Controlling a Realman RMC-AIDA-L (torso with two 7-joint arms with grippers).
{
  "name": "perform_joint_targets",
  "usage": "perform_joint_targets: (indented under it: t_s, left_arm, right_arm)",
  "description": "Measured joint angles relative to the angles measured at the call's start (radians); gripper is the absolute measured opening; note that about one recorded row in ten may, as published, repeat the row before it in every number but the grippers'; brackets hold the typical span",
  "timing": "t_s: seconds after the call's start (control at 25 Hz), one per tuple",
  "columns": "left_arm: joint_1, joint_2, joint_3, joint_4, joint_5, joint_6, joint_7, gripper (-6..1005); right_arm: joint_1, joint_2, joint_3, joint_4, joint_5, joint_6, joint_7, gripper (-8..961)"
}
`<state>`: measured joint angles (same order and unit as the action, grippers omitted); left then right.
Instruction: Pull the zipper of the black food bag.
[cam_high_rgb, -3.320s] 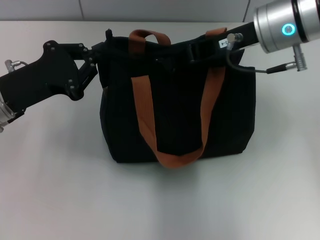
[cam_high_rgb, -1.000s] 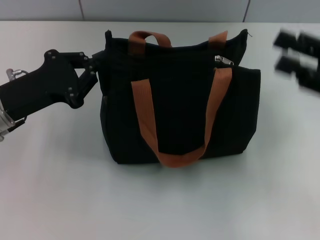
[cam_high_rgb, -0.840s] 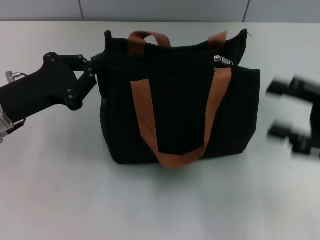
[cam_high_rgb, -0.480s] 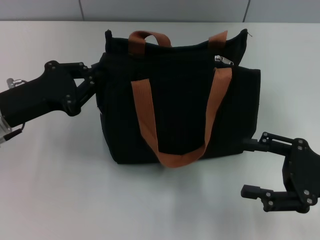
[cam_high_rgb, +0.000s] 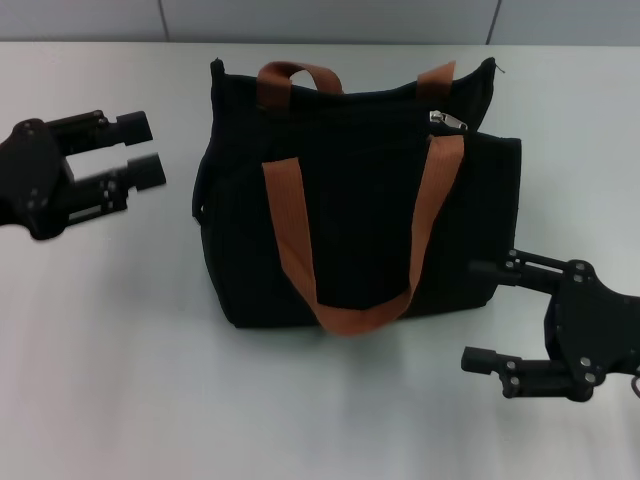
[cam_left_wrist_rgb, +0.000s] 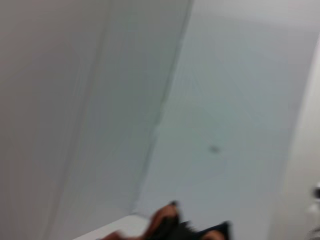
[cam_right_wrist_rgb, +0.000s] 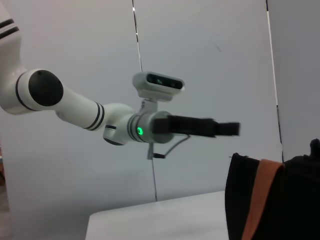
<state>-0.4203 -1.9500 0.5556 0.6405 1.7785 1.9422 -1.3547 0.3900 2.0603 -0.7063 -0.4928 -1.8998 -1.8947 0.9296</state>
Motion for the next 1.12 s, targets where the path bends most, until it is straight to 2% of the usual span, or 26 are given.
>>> perform_joint_targets:
  t_s: [0.04, 0.08, 0.12, 0.16, 0.2, 0.32, 0.36, 0.48, 0.56, 0.64, 0.8, 0.96, 1.12]
  left_arm:
    - [0.000, -0.004, 0.003, -0.002, 0.000, 0.029, 0.030, 357]
    - [0.000, -0.004, 0.003, -0.002, 0.000, 0.029, 0.030, 458]
    - [0.002, -0.018, 0.029, -0.005, -0.001, 0.053, 0.089, 560]
    - [0.002, -0.018, 0.029, -0.005, -0.001, 0.053, 0.089, 601]
    - [0.007, -0.039, 0.080, -0.007, 0.002, 0.059, 0.156, 641]
    - [0.010, -0.049, 0.109, -0.009, 0.002, 0.059, 0.181, 763]
    - [0.017, -0.067, 0.161, -0.017, 0.002, 0.060, 0.233, 804]
    - [0.023, -0.092, 0.216, -0.057, 0.006, 0.058, 0.323, 811]
    - [0.023, -0.092, 0.216, -0.057, 0.006, 0.058, 0.323, 815]
    - [0.022, -0.105, 0.226, -0.111, 0.050, 0.043, 0.373, 820]
    - [0.017, -0.108, 0.227, -0.176, 0.124, -0.019, 0.383, 829]
    - [0.039, -0.104, 0.227, -0.223, 0.152, -0.106, 0.456, 829]
    - [0.043, -0.102, 0.227, -0.236, 0.164, -0.124, 0.475, 829]
  right_arm:
    - [0.004, 0.001, 0.000, 0.000, -0.001, 0.013, 0.000, 817]
    - [0.004, 0.001, 0.000, 0.000, -0.001, 0.013, 0.000, 817]
    - [0.005, 0.001, -0.001, 0.000, -0.002, 0.020, 0.000, 817]
    - [0.005, 0.002, -0.001, 0.001, -0.002, 0.024, 0.000, 817]
    - [0.006, 0.003, -0.001, 0.001, -0.003, 0.028, 0.000, 817]
    - [0.007, 0.004, -0.002, 0.007, -0.003, 0.034, 0.000, 817]
    - [0.009, 0.004, -0.002, 0.014, -0.003, 0.035, 0.000, 817]
    - [0.018, 0.004, -0.004, 0.044, -0.012, 0.038, -0.001, 817]
    - [0.019, 0.004, -0.007, 0.047, -0.020, 0.038, -0.002, 817]
    - [0.019, 0.006, -0.011, 0.052, -0.045, 0.039, -0.009, 817]
    - [0.013, 0.017, -0.012, 0.082, -0.083, 0.059, -0.060, 817]
    - [0.007, 0.017, -0.012, 0.135, -0.085, 0.091, -0.121, 817]
    - [0.008, 0.017, -0.012, 0.155, -0.097, 0.110, -0.156, 817]
